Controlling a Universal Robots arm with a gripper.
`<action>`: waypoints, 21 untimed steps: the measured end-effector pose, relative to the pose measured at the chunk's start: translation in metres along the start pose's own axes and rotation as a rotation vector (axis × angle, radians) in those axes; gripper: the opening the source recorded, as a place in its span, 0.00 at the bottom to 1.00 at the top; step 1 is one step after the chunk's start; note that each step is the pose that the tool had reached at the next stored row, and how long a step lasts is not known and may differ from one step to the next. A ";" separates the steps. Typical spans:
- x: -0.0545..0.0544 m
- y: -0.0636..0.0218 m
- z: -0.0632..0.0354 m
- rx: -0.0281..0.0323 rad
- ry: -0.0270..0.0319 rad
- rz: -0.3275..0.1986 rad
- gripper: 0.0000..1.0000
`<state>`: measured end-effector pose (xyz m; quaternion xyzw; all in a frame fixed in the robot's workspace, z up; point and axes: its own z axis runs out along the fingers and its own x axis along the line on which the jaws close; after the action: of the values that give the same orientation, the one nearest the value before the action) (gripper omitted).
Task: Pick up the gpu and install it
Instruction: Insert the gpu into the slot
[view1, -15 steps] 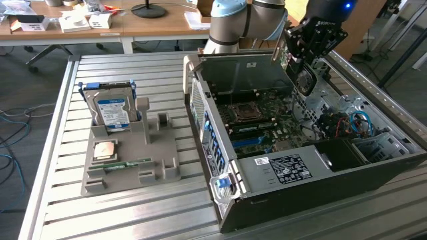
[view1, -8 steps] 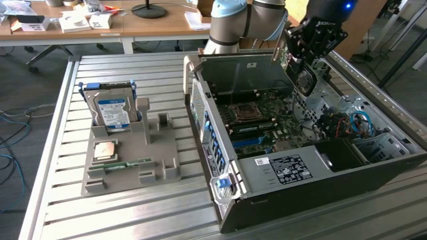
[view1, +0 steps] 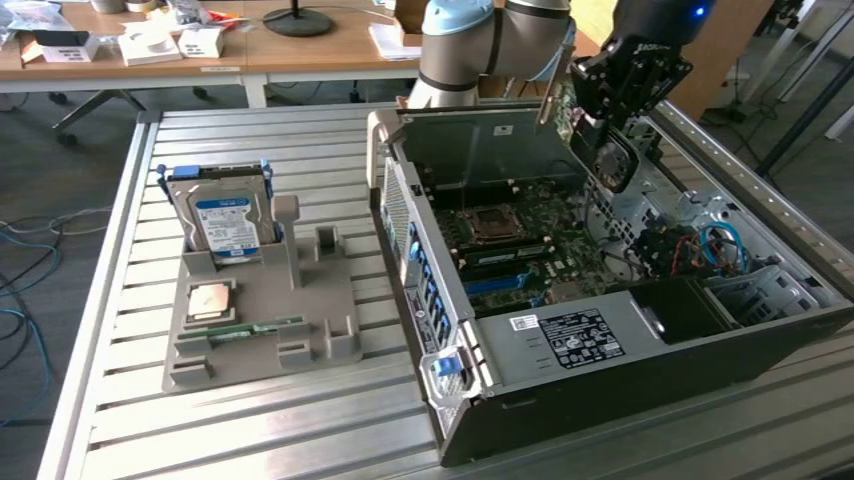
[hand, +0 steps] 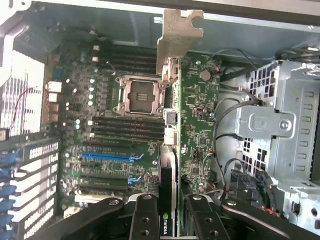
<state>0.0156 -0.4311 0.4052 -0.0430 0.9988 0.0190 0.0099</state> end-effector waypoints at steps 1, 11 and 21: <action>0.000 0.0000 0.0000 0.0013 0.0007 -0.015 0.27; 0.000 0.0001 0.0001 0.0131 0.0075 -0.158 0.27; 0.001 0.0001 0.0001 0.0312 0.0148 -0.291 0.27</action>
<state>0.0147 -0.4311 0.4050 -0.1875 0.9823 0.0015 0.0058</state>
